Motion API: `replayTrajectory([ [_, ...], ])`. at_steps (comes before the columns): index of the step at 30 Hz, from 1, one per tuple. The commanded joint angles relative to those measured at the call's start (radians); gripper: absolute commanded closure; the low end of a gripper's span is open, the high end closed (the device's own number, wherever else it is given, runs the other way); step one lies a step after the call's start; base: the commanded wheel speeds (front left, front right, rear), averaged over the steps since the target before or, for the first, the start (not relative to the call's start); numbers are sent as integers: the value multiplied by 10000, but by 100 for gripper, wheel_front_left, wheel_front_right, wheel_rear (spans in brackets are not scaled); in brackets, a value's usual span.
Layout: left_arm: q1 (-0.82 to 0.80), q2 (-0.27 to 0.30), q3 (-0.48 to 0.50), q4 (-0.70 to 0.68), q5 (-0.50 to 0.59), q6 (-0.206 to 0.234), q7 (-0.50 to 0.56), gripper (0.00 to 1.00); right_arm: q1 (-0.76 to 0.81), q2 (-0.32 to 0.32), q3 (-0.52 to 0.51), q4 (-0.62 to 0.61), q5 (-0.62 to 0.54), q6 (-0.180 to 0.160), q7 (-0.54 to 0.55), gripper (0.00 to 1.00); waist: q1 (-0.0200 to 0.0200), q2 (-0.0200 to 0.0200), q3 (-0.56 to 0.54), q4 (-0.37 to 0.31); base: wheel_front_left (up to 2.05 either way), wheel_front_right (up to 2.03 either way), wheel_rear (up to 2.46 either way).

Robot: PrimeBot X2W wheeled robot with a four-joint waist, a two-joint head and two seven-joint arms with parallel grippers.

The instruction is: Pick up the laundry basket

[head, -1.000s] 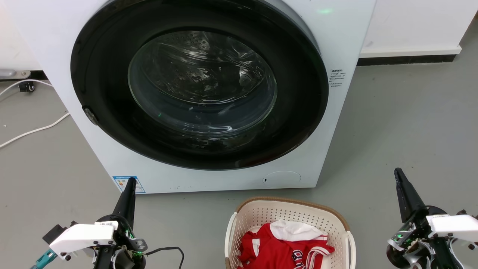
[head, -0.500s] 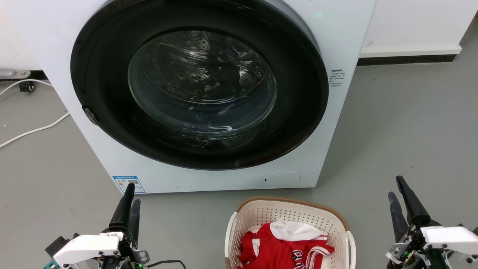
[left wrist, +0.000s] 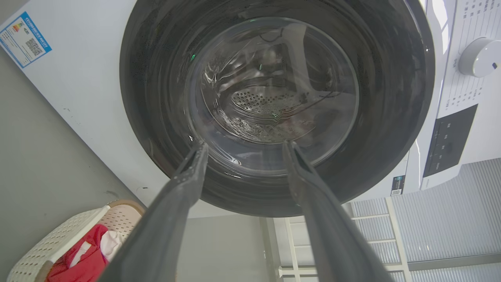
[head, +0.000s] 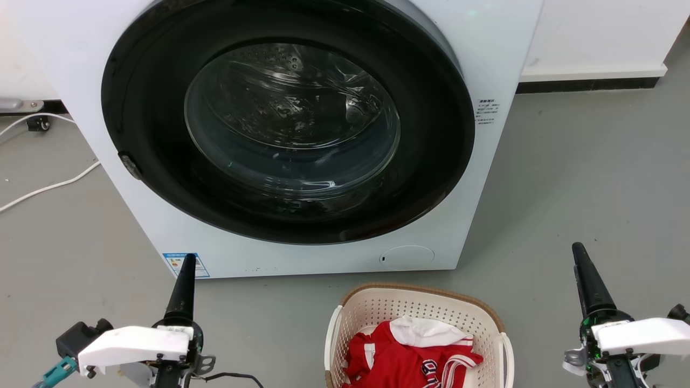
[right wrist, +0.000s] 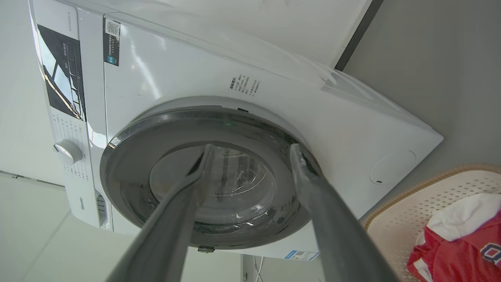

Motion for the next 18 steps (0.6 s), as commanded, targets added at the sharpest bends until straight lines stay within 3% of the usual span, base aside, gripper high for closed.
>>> replayTrajectory([
  [1,-53,37,-47,-295,391,70,-94,0,-32,-22,59,-324,-471,0,-111,0,0,0,0,1,0,0,0],
  [18,195,44,-668,-992,3684,733,-754,0,315,-29,578,-1268,-4171,0,-774,0,0,0,-12,13,0,0,0],
])
